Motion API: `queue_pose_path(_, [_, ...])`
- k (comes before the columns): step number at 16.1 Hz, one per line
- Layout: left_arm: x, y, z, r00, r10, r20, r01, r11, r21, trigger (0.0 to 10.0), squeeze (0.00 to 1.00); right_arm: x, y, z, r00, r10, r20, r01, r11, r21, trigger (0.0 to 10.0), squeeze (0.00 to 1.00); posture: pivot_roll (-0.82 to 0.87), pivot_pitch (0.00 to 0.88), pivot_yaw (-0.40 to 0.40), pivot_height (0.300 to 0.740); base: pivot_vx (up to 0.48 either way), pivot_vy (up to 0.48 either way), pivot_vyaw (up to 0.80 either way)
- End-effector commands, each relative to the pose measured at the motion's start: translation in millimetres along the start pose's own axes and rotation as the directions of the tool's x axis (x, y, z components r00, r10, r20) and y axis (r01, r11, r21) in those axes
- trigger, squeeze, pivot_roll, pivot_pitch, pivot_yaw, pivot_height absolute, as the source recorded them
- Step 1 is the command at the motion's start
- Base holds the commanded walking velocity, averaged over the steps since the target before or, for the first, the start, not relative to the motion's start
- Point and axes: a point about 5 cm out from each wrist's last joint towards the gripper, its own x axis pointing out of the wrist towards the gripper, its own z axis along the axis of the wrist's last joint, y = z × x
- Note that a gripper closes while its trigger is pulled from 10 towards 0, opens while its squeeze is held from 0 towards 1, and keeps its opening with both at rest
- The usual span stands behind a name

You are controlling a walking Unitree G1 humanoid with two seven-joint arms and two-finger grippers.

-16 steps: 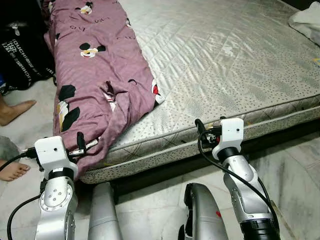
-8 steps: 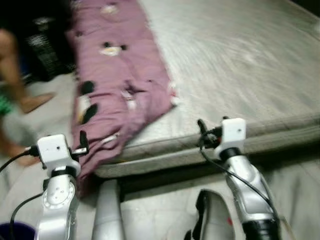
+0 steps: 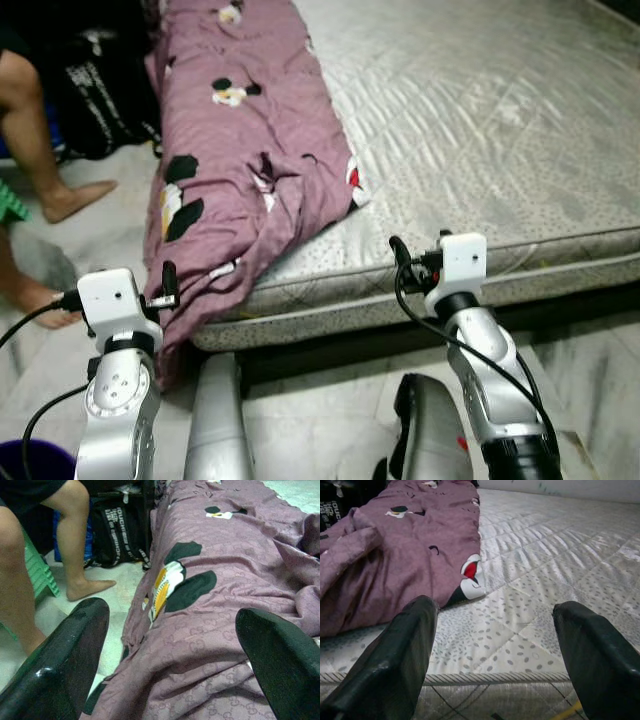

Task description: Clean up the room

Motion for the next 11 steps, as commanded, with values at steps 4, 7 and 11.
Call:
queue_pose_path(4, [0.4,0.8,0.7,1.000,-0.011,0.006,0.011,1.000,0.001,10.0,0.00,1.0,-0.9,1.2,1.000,0.000,0.006,0.000,1.000,0.007,10.0,0.00,0.00,0.063,-0.011,0.495,0.385,0.000,0.00])
queue_pose_path(7, [0.8,0.4,0.7,1.000,-0.014,0.005,0.014,1.000,0.000,10.0,0.00,1.2,-1.1,1.1,1.000,0.000,0.006,0.000,1.000,0.009,10.0,0.00,0.00,0.063,-0.011,0.495,0.402,0.000,0.00])
queue_pose_path(11, [2.2,0.2,-1.3,1.000,-0.009,-0.011,0.008,1.000,-0.010,10.0,0.00,1.5,-1.4,1.0,1.000,-0.003,0.005,0.003,1.000,0.012,10.0,0.00,0.00,0.062,-0.011,0.495,0.200,0.000,0.00])
